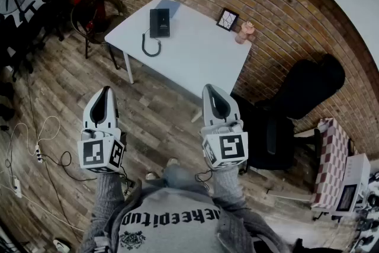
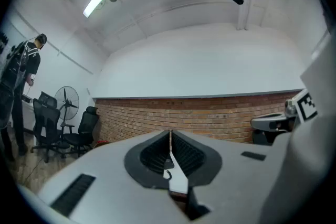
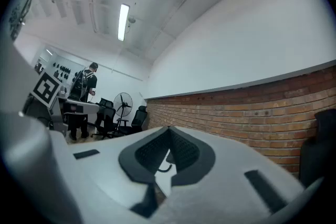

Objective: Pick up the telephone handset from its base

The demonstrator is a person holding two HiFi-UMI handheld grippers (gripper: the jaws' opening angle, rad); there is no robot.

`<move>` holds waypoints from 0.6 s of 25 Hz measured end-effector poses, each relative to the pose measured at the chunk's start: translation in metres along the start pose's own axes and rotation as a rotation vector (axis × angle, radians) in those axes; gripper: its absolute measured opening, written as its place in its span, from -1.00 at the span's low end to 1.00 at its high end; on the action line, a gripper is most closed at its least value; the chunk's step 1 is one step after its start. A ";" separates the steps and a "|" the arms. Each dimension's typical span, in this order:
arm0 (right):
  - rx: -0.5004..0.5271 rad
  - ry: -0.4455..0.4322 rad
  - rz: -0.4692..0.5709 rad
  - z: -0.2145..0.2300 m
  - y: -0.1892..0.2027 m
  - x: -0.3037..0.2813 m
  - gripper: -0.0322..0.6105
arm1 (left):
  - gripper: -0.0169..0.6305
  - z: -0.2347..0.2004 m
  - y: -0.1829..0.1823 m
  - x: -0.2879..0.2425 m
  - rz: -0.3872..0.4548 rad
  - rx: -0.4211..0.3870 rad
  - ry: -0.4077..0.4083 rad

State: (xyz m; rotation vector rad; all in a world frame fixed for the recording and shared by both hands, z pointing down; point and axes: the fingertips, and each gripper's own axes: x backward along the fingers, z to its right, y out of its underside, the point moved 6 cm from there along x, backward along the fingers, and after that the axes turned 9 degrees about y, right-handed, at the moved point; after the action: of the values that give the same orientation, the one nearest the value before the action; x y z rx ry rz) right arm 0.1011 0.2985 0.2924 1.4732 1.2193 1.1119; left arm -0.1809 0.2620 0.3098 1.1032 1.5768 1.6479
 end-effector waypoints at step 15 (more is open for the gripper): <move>0.008 0.025 0.002 -0.006 -0.004 0.018 -0.89 | -0.91 0.005 -0.006 0.013 -0.008 0.005 0.012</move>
State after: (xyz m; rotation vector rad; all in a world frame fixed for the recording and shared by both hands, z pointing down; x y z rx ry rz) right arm 0.0961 0.3170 0.2913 1.4707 1.2409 1.1307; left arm -0.1836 0.2768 0.3053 1.0897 1.5924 1.6490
